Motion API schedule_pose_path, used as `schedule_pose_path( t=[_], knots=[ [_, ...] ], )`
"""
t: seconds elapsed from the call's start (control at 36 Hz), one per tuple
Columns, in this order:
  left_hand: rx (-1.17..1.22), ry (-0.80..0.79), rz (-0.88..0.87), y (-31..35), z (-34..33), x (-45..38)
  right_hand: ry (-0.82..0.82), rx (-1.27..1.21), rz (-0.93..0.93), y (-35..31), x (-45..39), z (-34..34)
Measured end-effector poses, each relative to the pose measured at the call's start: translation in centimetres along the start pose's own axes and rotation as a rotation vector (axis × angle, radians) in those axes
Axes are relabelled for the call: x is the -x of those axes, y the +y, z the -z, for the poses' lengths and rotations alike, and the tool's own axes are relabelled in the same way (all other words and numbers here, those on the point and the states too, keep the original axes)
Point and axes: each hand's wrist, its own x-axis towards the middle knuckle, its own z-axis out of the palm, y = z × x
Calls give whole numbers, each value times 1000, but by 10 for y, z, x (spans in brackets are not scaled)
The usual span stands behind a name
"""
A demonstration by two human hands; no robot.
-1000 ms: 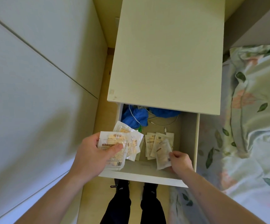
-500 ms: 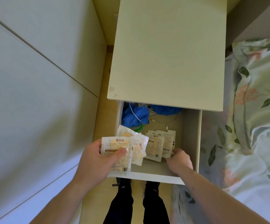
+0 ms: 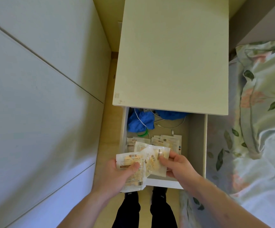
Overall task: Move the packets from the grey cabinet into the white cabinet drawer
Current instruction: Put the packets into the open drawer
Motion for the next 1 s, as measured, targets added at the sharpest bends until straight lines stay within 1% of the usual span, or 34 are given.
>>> schedule_pose_path(
  t=[0.08,0.17,0.25,0.36,0.47,0.56,0.61,0.67,0.78,0.86,0.92,0.94,1.0],
  knots=[
    [-42,111,-8,-9,7,-1,145,102,46,0,-13,11],
    [-39,207,7,-18,21,-1,236,362,83,-3,-26,19],
    [-8,219,17,-23,37,-4,236,597,64,1,-46,20],
    [13,229,7,-27,52,-9,163,860,89,0,-71,-1],
    [52,248,-6,-30,53,-14,144,1016,176,-4,-94,-30],
    [67,264,-27,-31,48,-20,164,1098,200,1,-108,-45],
    [91,279,-61,-30,43,-23,178,1030,208,4,-111,-50],
    [126,277,-86,-26,37,-23,192,899,210,8,-109,-51],
    [179,237,-89,-13,26,-23,214,482,186,17,-94,-42],
    [173,192,-80,-1,17,-23,148,120,62,14,-74,-33],
    [170,147,-66,6,10,-24,68,-60,2,10,-56,-26],
    [157,116,-58,9,6,-25,31,-96,-5,8,-48,-22],
    [102,46,-47,12,-3,-27,-18,-90,0,7,-35,-14]
  ],
)
